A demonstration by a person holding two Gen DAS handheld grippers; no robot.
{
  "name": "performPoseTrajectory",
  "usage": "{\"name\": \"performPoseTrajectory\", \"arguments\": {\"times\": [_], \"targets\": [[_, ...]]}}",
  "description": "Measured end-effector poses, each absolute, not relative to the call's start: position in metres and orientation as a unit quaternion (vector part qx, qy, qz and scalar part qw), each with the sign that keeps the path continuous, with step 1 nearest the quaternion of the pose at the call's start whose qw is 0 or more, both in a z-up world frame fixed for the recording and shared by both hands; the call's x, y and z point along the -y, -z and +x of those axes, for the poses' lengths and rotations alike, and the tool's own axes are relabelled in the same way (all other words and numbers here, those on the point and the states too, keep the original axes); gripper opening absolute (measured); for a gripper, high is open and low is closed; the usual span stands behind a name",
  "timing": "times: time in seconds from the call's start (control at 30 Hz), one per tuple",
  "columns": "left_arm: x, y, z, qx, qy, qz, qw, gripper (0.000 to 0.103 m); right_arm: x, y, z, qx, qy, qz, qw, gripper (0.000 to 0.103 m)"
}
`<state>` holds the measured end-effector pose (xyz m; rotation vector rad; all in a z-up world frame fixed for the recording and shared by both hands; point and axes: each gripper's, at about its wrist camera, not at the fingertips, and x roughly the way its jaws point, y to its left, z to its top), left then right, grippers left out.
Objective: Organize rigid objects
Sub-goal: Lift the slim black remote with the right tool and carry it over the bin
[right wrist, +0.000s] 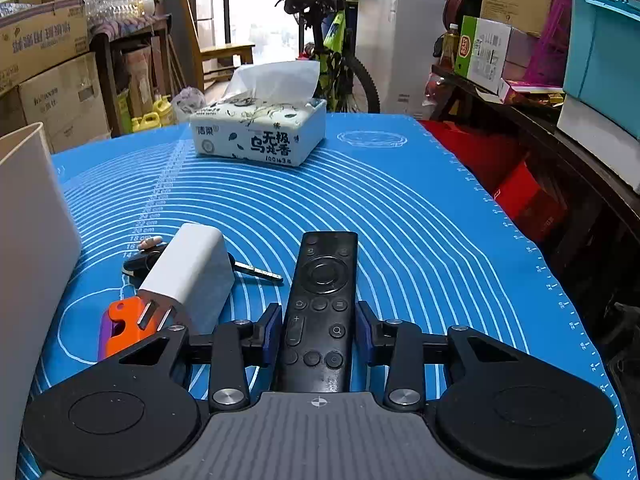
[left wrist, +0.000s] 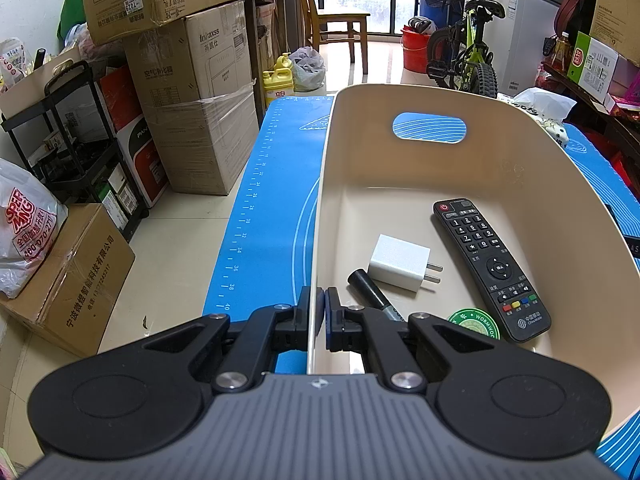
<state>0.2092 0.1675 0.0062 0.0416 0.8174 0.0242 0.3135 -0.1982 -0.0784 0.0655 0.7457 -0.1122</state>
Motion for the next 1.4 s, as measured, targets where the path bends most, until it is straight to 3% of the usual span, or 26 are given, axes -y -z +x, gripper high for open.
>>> {"name": "performPoseTrajectory", "arguments": {"times": [0.83, 1.4], "targets": [[-0.167, -0.006, 0.209, -0.397, -0.012, 0.021, 0.917, 0.006, 0.187, 0.014, 0.278, -0.271, 0.027, 0.015, 0.962, 0.044], [-0.167, -0.006, 0.209, -0.397, -0.012, 0.021, 0.917, 0.006, 0.094, -0.068, 0.268, -0.213, -0.102, -0.015, 0.972, 0.044]]}}
